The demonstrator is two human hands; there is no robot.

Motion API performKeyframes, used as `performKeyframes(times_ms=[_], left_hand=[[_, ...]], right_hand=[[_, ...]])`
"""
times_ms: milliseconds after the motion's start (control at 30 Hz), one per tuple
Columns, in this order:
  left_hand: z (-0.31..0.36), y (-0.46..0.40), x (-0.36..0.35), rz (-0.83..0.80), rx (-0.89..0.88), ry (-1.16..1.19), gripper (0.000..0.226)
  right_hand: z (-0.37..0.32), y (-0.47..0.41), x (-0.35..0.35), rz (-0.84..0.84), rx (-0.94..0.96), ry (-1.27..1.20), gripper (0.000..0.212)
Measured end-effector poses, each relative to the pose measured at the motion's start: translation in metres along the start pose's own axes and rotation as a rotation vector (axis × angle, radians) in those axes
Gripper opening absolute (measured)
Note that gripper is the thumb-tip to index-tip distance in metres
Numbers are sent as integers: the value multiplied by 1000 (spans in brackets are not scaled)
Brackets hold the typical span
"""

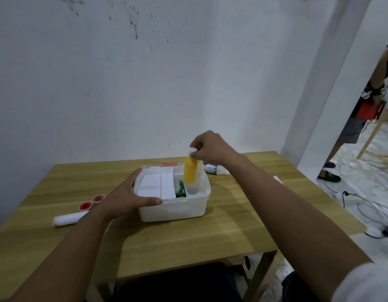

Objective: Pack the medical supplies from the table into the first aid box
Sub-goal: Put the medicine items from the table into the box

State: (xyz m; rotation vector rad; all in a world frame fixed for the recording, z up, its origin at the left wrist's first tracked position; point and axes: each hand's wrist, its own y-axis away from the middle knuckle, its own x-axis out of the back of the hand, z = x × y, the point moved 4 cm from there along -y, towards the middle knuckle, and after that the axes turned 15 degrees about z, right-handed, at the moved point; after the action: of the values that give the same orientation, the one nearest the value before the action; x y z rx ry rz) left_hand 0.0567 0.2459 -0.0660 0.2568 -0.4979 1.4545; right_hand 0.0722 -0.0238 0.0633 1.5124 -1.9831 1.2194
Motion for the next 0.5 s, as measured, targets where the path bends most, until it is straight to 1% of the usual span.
performKeyframes(times_ms=[67, 167, 267, 300, 367, 433, 467, 500], left_hand=[[-1, 1, 0, 14, -2, -20, 131], [0, 0, 1, 28, -4, -61, 135], [-1, -3, 2, 12, -8, -71, 131], [-3, -4, 2, 11, -9, -77, 130], [-4, -7, 3, 19, -12, -80, 130], [-3, -7, 2, 22, -18, -69, 130], [-3, -8, 2, 23, -19, -62, 129], [-3, -8, 1, 21, -20, -52, 128]], right_hand=[[6, 5, -20, -45, 24, 70, 34], [13, 12, -39, -99, 48, 146, 33], [17, 11, -42, -138, 30, 164, 36], [18, 8, -39, -156, 14, 155, 38], [23, 1, -29, -175, -70, 45, 43], [34, -9, -17, -95, -137, -51, 36], [44, -15, -13, -22, -135, -11, 29], [55, -20, -12, 37, -122, 80, 24]])
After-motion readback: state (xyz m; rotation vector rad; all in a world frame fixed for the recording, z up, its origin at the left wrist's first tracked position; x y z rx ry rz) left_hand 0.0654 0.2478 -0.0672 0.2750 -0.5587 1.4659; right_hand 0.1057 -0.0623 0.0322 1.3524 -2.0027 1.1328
